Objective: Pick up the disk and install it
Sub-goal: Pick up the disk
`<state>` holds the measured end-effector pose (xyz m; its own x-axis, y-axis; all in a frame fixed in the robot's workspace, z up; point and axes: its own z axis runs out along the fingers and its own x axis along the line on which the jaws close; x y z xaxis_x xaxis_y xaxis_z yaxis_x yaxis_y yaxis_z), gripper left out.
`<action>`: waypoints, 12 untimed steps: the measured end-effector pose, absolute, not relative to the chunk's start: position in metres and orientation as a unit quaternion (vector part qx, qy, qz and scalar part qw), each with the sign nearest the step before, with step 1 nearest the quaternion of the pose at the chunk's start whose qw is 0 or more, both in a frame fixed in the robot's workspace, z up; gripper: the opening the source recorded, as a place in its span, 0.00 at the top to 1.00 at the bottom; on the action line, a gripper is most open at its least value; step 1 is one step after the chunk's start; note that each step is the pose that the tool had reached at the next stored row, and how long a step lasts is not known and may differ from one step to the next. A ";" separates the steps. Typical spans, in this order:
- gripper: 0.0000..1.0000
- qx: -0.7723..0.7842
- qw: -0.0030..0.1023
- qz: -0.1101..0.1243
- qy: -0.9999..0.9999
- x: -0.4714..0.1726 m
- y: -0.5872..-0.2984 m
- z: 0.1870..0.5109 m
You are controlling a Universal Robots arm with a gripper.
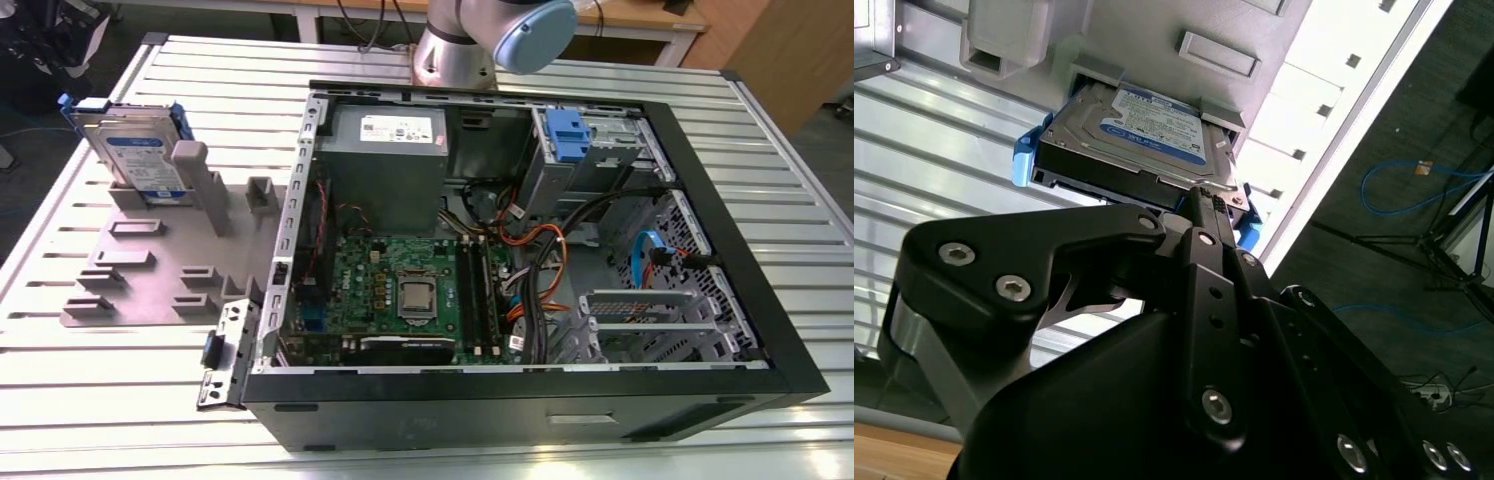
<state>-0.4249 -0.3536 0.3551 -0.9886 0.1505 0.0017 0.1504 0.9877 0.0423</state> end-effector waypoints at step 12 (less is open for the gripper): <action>0.89 0.078 0.001 0.021 0.997 -0.425 -0.354 0.355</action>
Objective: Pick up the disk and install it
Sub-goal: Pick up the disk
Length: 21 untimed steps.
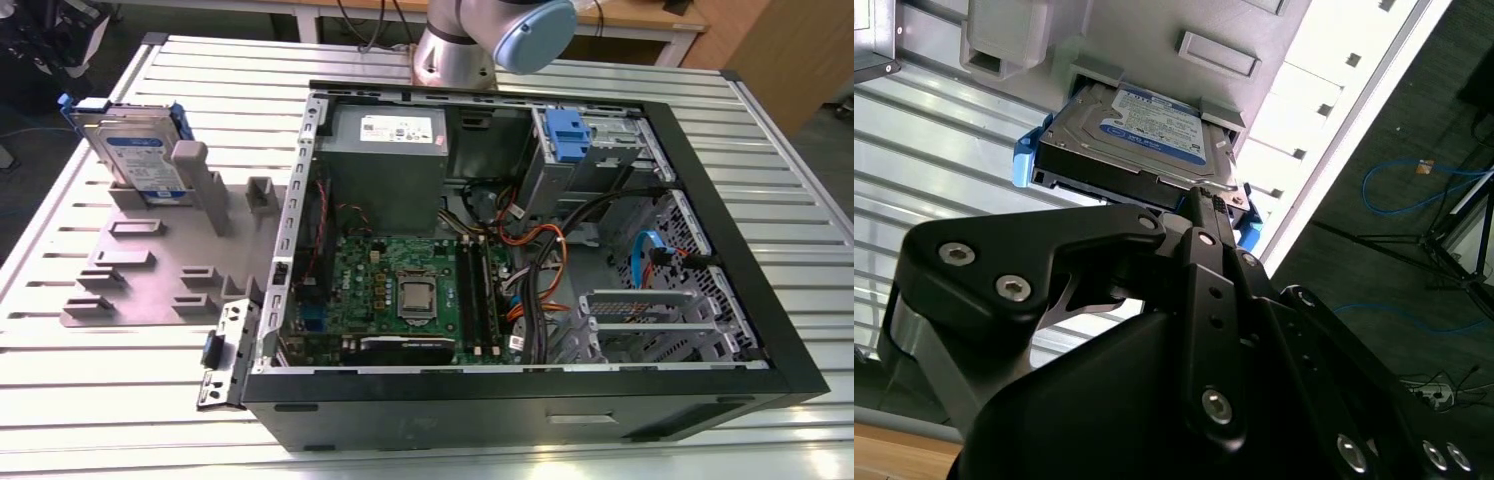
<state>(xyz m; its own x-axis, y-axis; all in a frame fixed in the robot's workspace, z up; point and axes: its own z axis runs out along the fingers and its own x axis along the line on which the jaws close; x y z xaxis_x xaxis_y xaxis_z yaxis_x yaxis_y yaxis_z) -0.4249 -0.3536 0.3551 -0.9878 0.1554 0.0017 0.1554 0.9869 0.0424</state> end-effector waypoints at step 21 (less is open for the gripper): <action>0.89 0.098 0.001 0.021 0.995 -0.425 -0.354 0.355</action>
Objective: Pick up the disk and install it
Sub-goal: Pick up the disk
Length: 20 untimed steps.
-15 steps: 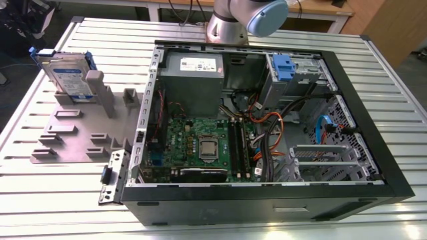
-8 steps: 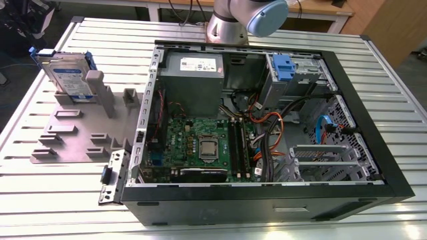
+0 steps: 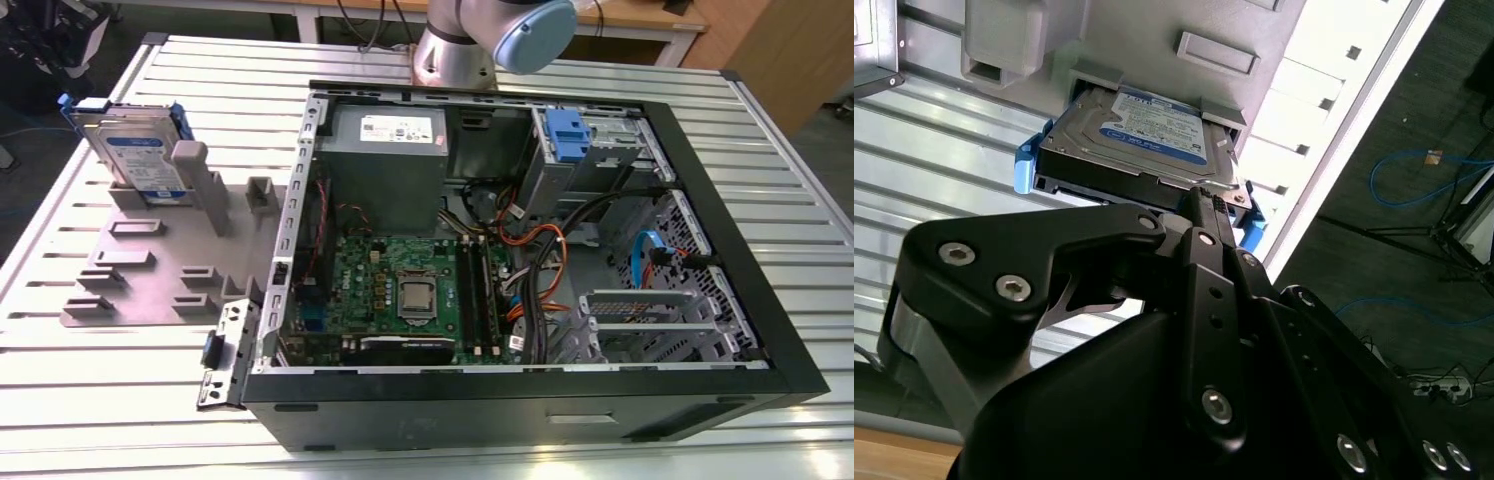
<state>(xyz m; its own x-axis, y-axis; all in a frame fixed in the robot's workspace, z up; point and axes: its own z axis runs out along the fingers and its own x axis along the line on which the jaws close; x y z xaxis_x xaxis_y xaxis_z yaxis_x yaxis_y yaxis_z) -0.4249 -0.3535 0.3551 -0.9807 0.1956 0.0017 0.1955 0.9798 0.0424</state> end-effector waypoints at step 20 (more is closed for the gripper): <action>0.89 0.115 0.002 0.021 0.993 -0.425 -0.354 0.355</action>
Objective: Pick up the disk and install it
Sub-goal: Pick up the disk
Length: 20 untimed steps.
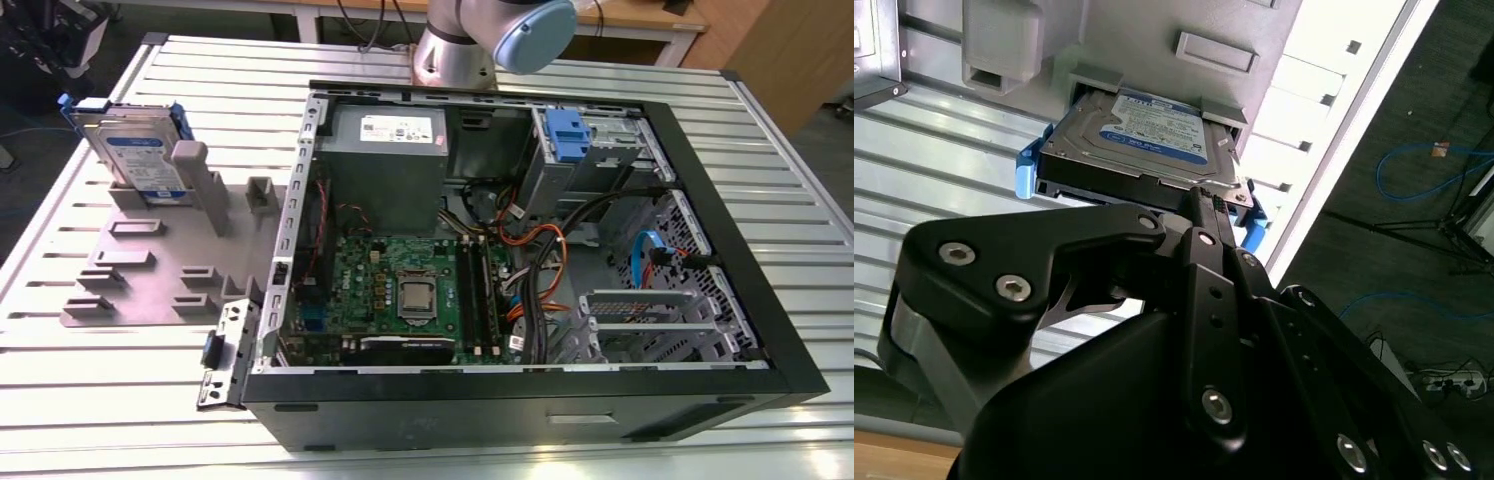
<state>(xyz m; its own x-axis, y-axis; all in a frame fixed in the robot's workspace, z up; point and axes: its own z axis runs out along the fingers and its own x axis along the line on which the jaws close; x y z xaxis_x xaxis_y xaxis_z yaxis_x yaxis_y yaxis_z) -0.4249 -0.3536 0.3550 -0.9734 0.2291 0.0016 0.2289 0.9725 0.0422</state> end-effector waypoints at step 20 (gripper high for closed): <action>0.89 0.141 0.002 0.021 0.990 -0.425 -0.354 0.355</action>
<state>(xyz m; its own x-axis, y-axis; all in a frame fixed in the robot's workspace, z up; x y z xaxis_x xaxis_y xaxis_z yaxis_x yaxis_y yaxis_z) -0.4249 -0.3535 0.3550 -0.9602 0.2794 0.0015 0.2792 0.9593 0.0416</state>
